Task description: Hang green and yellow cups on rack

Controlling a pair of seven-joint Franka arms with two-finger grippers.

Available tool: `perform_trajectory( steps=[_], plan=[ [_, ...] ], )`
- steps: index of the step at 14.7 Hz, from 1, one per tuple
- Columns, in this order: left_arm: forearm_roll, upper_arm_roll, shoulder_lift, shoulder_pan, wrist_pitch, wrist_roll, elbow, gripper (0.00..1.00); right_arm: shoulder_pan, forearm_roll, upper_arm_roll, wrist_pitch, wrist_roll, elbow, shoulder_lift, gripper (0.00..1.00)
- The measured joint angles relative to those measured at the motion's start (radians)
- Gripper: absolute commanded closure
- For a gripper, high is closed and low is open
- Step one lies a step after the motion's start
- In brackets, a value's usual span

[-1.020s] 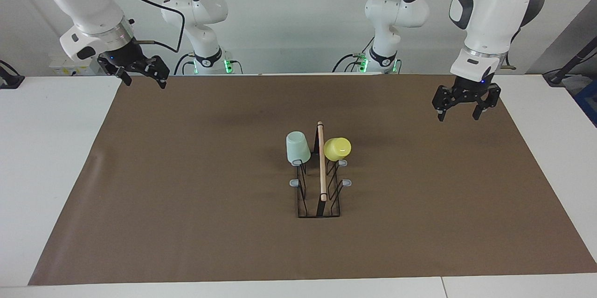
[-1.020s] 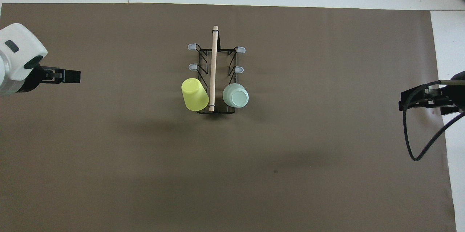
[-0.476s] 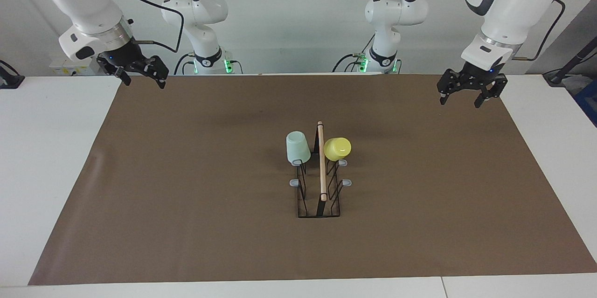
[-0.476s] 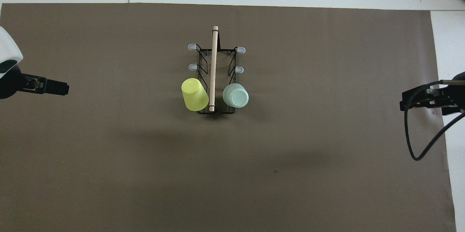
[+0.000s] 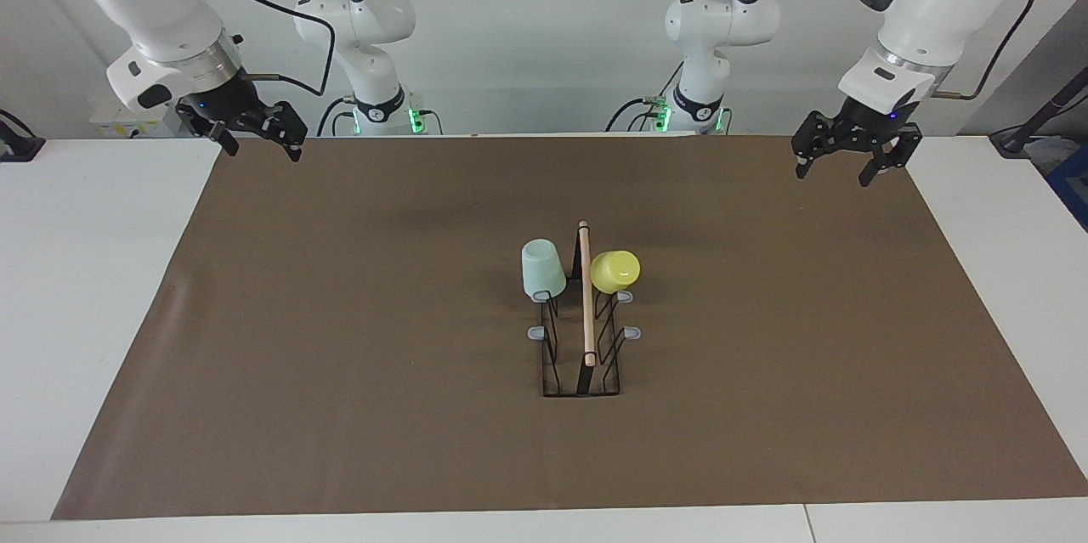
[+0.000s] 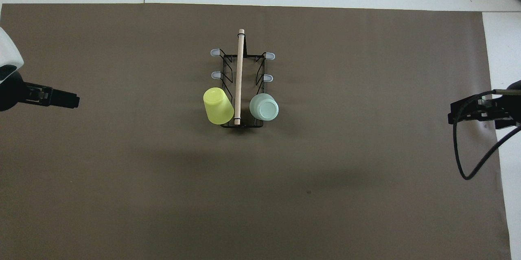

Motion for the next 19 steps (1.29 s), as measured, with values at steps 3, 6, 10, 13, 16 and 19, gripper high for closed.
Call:
perform_trajectory(
  steps=[3, 6, 10, 13, 16, 19],
  plan=[
    [-0.001, 0.0, 0.007, 0.0, -0.031, 0.0, 0.024, 0.0, 0.0, 0.0, 0.0, 0.0, 0.0, 0.0, 0.0, 0.0],
    [-0.001, 0.002, 0.008, 0.0, -0.063, 0.0, 0.032, 0.0, 0.0, 0.0, 0.0, 0.0, 0.0, 0.0, 0.0, 0.0],
    [-0.001, 0.002, 0.01, -0.001, -0.071, -0.034, 0.032, 0.0, 0.0, 0.0, 0.0, 0.0, 0.0, 0.0, 0.0, 0.0],
    [-0.001, 0.002, 0.013, -0.001, -0.077, -0.057, 0.032, 0.0, 0.0, 0.0, 0.0, 0.0, 0.0, 0.0, 0.0, 0.0],
    [-0.001, 0.002, 0.016, -0.001, -0.079, -0.064, 0.032, 0.0, 0.0, 0.0, 0.0, 0.0, 0.0, 0.0, 0.0, 0.0],
    [-0.001, 0.003, 0.017, -0.001, -0.079, -0.066, 0.032, 0.0, 0.0, 0.0, 0.0, 0.0, 0.0, 0.0, 0.0, 0.0]
  ],
)
